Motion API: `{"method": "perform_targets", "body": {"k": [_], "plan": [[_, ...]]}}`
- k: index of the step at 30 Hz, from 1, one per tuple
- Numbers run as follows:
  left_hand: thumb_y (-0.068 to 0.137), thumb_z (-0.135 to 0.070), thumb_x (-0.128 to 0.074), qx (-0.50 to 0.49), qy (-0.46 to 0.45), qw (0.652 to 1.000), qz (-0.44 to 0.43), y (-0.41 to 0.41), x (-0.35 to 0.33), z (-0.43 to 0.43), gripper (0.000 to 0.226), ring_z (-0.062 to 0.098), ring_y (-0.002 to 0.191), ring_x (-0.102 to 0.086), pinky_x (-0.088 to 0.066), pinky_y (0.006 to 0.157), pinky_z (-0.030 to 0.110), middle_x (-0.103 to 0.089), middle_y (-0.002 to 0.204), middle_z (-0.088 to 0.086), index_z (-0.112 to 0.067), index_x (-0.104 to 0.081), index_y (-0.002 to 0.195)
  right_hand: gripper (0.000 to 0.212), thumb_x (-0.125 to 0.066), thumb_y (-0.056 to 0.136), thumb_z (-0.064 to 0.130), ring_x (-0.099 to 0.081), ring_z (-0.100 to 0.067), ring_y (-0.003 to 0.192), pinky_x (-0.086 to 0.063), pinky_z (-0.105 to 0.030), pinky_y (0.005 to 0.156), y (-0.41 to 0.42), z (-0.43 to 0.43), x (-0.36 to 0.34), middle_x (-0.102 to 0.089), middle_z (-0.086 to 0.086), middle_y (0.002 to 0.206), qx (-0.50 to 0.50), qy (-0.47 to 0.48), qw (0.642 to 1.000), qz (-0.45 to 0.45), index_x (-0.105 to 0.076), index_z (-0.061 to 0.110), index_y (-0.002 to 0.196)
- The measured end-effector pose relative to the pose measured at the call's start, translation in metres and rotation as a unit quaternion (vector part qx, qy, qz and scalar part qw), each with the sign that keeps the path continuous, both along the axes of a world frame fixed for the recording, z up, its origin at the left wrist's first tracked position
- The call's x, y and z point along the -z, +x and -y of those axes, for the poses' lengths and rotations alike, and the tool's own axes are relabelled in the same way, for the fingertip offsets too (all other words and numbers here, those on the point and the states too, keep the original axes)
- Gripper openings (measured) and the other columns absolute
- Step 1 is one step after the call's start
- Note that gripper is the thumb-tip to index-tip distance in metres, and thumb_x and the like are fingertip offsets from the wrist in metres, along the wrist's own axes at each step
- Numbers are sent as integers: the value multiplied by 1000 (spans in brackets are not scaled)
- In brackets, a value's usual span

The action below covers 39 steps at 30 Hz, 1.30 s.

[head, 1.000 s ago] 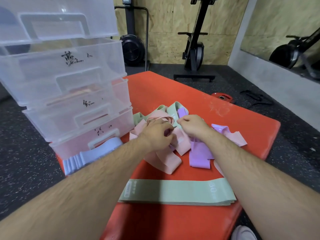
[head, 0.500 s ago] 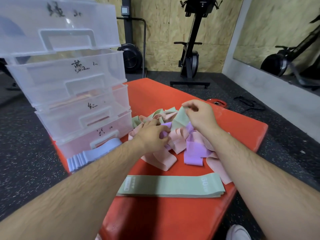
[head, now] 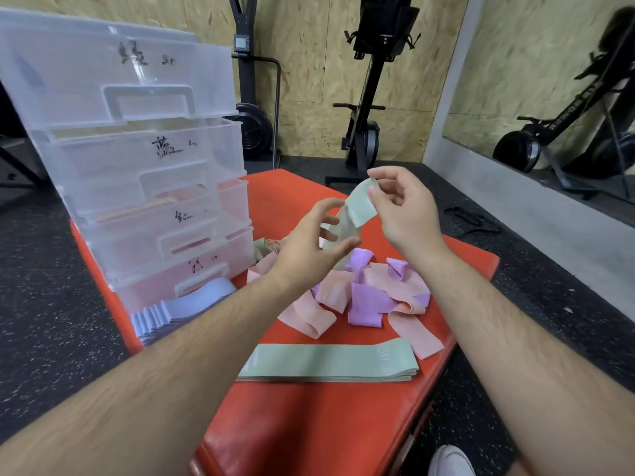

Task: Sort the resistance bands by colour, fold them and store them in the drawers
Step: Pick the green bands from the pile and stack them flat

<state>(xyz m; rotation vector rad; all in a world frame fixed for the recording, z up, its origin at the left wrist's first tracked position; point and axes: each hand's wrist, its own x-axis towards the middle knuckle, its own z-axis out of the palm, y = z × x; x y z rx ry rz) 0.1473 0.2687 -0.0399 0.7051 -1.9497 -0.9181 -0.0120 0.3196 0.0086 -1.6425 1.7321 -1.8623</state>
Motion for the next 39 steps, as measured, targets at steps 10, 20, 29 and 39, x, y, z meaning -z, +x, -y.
{"method": "perform_targets", "body": {"k": [10,20,29,39], "plan": [[91,-29,-70,-19,-44,999,23,-3,-3,-16,33,4,85,-59,-47,72,14,-62,104,-6,-32,-62,124,4,-65,95,21,-67,-12,81,-52,-25,75,0,-28,8,-71,3,84,-19,71,997,19,-63,24,96],[91,-36,-66,-147,-186,971,20,-4,-5,-8,10,14,104,-48,-41,92,33,-55,104,-11,-27,-66,87,24,-57,95,16,-51,10,116,-35,-6,97,-1,-31,23,-62,21,116,-118,184,975,-48,-75,25,109],[93,-20,-66,-87,-109,990,-18,14,-21,-11,3,9,86,-59,-49,74,26,-65,90,-6,-17,-65,95,24,-48,85,6,-65,-16,83,-51,-38,74,30,-1,44,-71,3,89,-100,136,983,-69,-65,18,96],[93,-12,-65,-145,-63,982,-101,49,-33,-2,5,8,68,-59,-49,54,19,-63,90,10,-12,-68,90,16,-61,84,13,-70,-20,81,-57,-41,70,40,21,58,-73,2,86,-112,175,973,-104,-66,23,95]]}}
